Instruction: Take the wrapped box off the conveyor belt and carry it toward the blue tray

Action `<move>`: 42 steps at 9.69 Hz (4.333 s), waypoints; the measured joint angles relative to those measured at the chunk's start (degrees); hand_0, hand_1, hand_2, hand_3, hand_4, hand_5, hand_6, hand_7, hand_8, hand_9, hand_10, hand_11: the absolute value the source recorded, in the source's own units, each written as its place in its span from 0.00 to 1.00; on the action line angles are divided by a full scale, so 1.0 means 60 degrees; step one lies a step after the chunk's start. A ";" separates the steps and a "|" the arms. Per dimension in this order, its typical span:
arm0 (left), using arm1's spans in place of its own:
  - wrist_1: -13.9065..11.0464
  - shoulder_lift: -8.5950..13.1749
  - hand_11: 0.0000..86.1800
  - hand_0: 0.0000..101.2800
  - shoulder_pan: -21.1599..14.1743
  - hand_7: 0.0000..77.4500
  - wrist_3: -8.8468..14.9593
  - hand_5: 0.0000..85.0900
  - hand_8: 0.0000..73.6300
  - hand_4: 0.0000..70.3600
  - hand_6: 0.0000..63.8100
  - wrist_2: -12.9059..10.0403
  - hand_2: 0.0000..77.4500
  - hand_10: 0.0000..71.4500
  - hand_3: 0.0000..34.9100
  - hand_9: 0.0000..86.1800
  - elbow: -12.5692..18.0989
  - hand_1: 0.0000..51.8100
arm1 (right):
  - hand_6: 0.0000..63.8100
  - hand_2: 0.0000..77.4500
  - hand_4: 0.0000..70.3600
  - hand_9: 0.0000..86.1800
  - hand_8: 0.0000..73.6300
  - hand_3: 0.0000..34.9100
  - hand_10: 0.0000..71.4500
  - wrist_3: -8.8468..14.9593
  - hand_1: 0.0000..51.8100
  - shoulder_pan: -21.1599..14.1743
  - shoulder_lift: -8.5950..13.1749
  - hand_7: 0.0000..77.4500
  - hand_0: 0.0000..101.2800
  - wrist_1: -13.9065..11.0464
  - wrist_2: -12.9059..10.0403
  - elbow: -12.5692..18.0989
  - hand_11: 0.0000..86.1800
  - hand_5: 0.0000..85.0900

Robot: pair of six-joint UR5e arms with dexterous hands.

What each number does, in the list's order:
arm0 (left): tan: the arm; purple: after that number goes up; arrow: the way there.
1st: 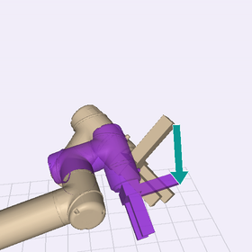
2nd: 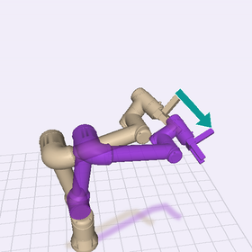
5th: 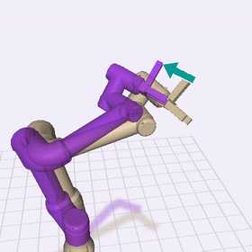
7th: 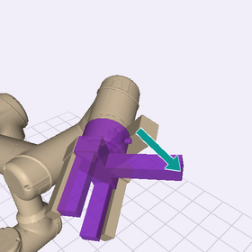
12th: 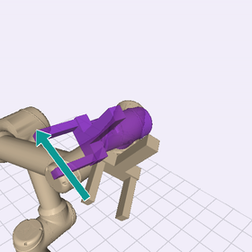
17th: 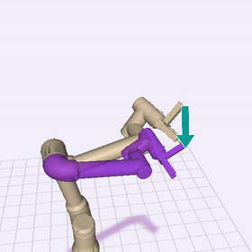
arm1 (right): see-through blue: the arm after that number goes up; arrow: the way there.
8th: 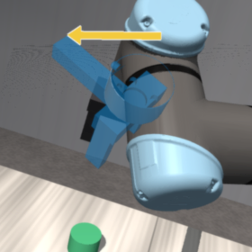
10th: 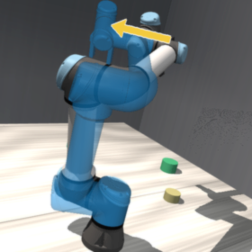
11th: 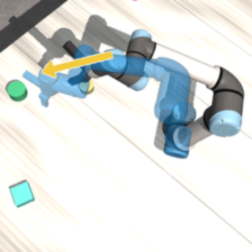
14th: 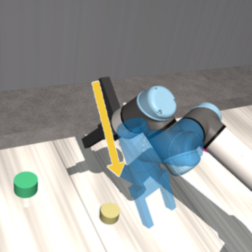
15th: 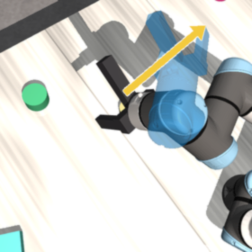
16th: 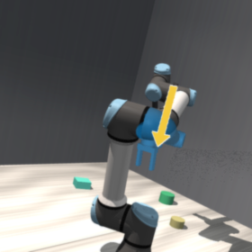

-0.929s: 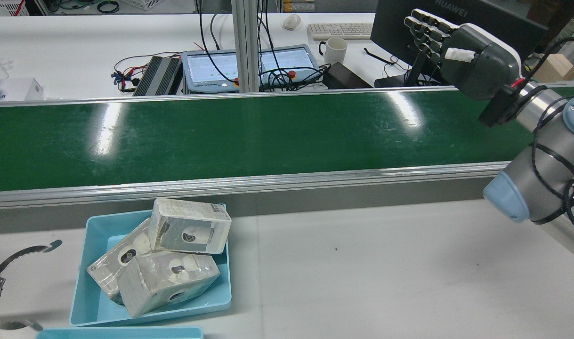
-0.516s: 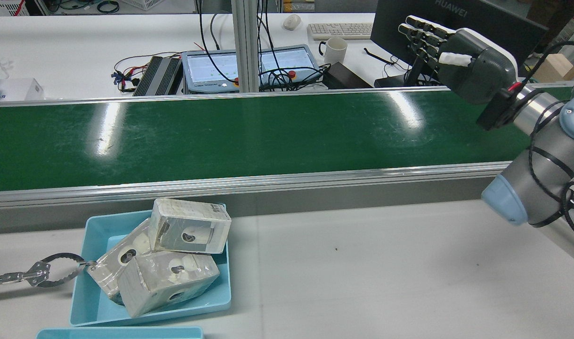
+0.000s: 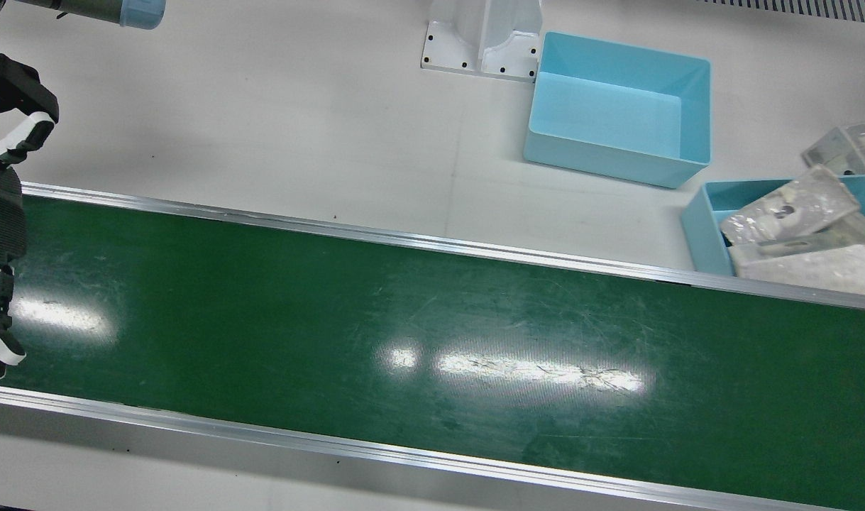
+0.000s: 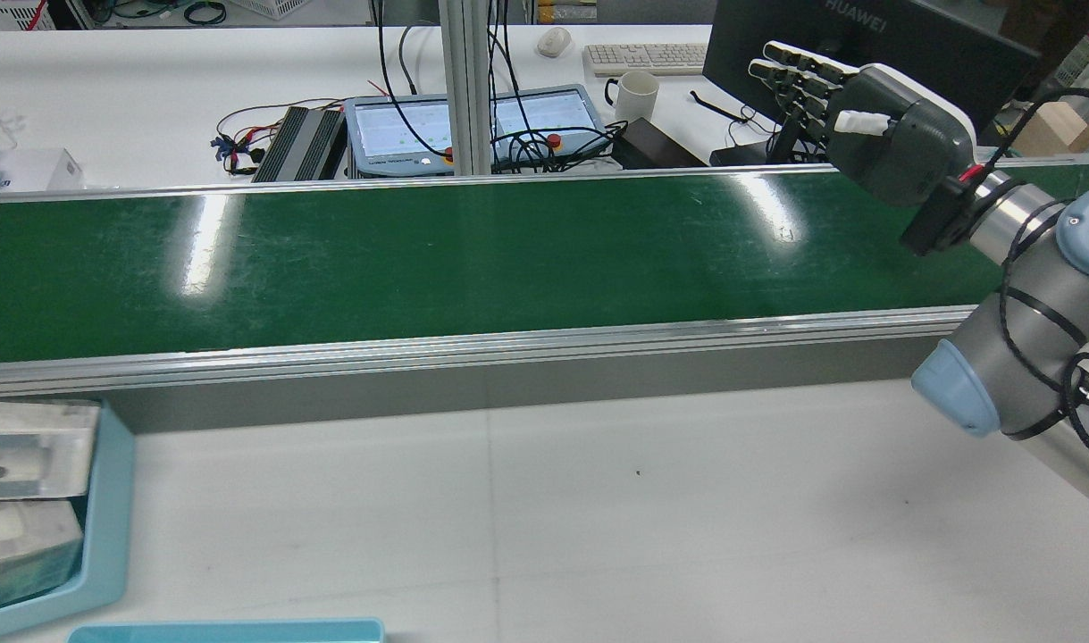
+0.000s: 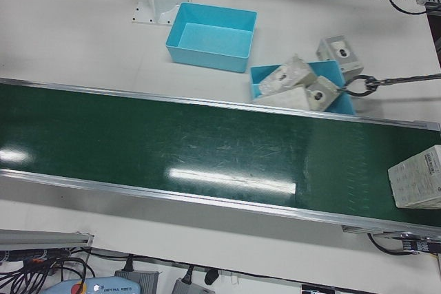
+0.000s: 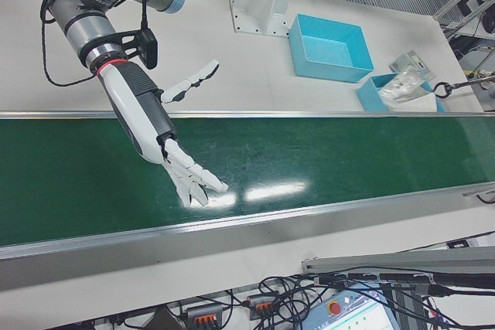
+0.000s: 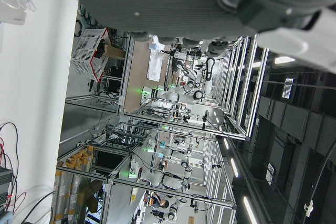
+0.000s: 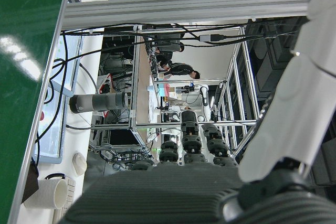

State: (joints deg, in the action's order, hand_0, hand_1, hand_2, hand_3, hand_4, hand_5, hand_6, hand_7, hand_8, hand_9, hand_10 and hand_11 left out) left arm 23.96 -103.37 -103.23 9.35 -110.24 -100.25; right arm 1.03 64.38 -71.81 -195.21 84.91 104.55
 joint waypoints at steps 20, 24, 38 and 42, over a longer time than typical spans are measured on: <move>0.0000 0.0000 0.00 0.00 -0.0001 0.01 0.0000 0.01 0.01 0.01 0.01 0.0000 0.01 0.01 0.00 0.00 0.0000 0.00 | 0.09 0.06 0.16 0.09 0.10 0.00 0.00 -0.0016 0.12 -0.0429 -0.0048 0.23 0.39 0.0000 -0.0012 -0.0098 0.01 0.08; 0.0000 0.0000 0.01 0.00 0.0000 0.01 0.0000 0.01 0.01 0.00 0.01 0.0000 0.01 0.01 0.00 0.00 0.0000 0.00 | 0.09 0.06 0.16 0.09 0.10 0.00 0.00 -0.0059 0.12 -0.0436 -0.0044 0.23 0.39 0.0001 -0.0002 -0.0106 0.01 0.08; 0.0000 0.0000 0.01 0.00 0.0000 0.01 0.0000 0.01 0.01 0.00 0.01 0.0000 0.01 0.01 0.00 0.01 0.0000 0.00 | 0.09 0.05 0.16 0.09 0.10 0.00 0.00 -0.0121 0.04 -0.0384 -0.0071 0.21 0.39 0.0015 -0.0001 -0.0077 0.01 0.08; 0.0000 0.0000 0.01 0.00 0.0000 0.01 0.0000 0.01 0.01 0.01 0.01 0.0000 0.01 0.01 0.00 0.00 0.0000 0.00 | 0.09 0.05 0.16 0.09 0.10 0.00 0.00 -0.0128 0.12 -0.0375 -0.0073 0.21 0.39 0.0015 -0.0001 -0.0061 0.01 0.08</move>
State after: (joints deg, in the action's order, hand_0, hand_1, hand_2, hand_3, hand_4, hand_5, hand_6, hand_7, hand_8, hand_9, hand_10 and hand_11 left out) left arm 23.96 -103.38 -103.23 9.35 -110.24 -100.25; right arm 0.26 62.13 -72.25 -195.12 84.90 104.18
